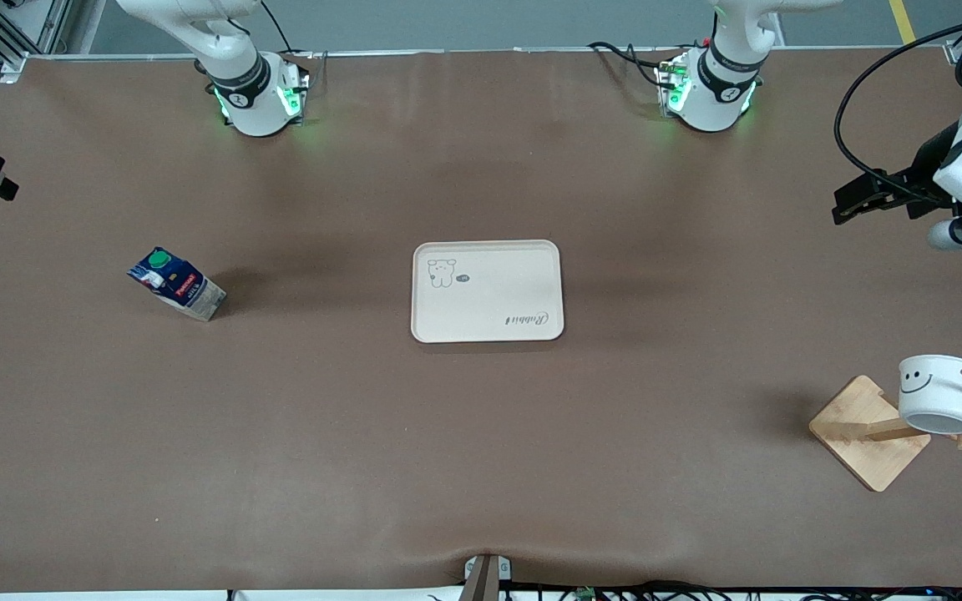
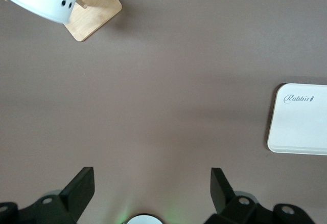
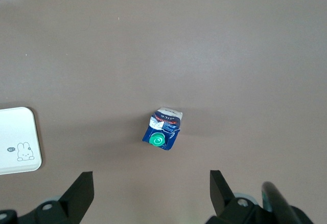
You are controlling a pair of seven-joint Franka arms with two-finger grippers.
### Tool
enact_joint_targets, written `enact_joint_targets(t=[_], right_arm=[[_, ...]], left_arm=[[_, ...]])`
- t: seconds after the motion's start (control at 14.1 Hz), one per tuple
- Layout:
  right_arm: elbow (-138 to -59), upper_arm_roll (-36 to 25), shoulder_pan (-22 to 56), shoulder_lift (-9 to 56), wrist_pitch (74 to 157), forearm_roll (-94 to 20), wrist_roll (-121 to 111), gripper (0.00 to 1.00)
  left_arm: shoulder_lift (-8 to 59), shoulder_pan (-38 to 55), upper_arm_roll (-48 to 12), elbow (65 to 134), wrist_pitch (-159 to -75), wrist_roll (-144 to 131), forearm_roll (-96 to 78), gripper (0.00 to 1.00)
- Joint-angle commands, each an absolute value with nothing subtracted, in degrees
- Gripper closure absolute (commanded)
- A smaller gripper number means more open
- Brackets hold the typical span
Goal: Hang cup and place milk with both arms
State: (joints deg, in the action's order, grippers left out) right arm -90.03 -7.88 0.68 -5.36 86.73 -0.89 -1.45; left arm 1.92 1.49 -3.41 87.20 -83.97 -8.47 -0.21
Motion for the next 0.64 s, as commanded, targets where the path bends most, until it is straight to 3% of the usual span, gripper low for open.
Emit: enact_joint_targets(t=[0.0, 0.57], right_arm=[[-88.9, -7.5, 0.0, -4.9, 86.1, -0.4, -1.2, 0.0], [-88.9, -7.5, 0.4, -4.9, 86.1, -0.5, -1.2, 0.0]], left_arm=[[2.0, 1.4, -3.6, 86.7, -83.6, -7.6, -0.1, 0.0], [2.0, 1.2, -3.6, 87.0, -84.9, -4.8, 0.1, 0.0]])
